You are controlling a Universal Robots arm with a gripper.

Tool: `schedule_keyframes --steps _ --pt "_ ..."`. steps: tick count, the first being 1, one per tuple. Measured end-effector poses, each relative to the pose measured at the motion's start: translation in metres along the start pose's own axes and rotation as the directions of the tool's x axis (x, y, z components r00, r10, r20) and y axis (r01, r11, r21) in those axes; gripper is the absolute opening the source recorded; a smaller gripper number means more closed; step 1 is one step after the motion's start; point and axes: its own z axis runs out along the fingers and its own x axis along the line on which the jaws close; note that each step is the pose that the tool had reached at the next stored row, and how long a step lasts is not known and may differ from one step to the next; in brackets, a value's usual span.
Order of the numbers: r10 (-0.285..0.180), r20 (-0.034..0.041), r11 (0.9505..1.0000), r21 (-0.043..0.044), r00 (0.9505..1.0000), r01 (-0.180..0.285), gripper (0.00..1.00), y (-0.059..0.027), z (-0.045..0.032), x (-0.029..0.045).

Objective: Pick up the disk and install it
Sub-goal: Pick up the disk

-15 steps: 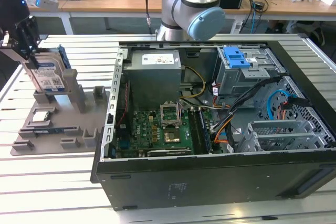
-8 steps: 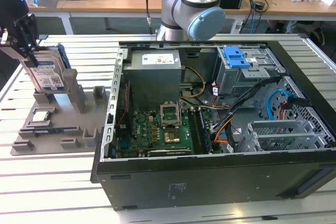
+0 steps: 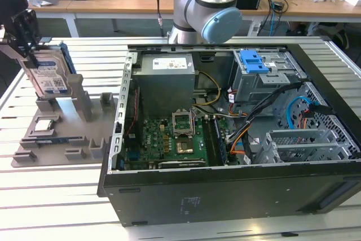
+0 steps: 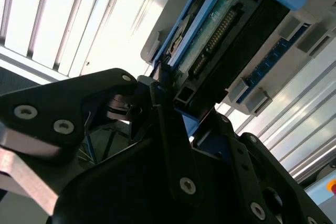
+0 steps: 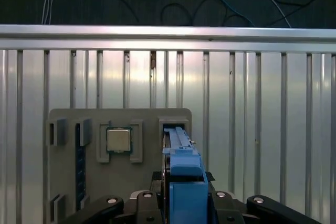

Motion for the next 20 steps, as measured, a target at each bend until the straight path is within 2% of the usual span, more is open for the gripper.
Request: schedule_keyframes --steps 1,4,5,20 --pt "0.000 0.0000 1.0000 0.0000 1.0000 0.000 0.36 0.0000 -0.0027 0.0000" --pt "0.000 0.0000 1.0000 -0.0001 1.0000 0.000 0.36 0.0003 -0.0187 -0.0001" --pt "0.000 0.0000 1.0000 0.0000 1.0000 0.000 0.36 0.0004 -0.0211 -0.0002" --pt "0.000 0.0000 1.0000 0.0000 1.0000 0.000 0.36 0.0008 -0.0433 -0.0003"
